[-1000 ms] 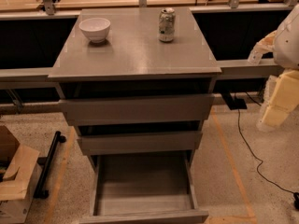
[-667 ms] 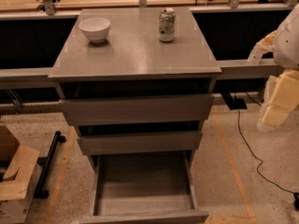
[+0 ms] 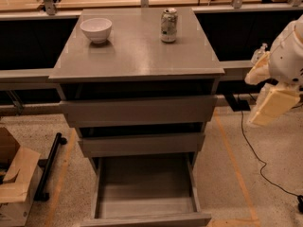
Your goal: Close bottom drawer
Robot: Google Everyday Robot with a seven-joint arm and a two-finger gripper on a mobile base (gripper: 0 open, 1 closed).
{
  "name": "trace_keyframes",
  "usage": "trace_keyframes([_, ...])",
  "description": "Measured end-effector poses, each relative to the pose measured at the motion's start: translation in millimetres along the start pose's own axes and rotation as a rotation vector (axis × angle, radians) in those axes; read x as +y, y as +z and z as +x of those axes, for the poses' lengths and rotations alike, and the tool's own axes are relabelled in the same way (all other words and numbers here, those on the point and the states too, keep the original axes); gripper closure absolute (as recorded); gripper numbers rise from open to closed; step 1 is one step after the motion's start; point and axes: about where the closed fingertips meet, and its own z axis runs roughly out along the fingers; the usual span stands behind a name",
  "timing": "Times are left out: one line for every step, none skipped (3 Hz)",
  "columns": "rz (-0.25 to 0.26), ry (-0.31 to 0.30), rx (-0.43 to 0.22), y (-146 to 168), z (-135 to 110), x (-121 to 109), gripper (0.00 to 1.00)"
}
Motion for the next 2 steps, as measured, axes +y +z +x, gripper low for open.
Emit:
trace_keyframes([-0.091,-0.007,-0.033,72,20,15,0.69])
trace_keyframes([-0.169,0.093,-0.041,132,42,28,0.91])
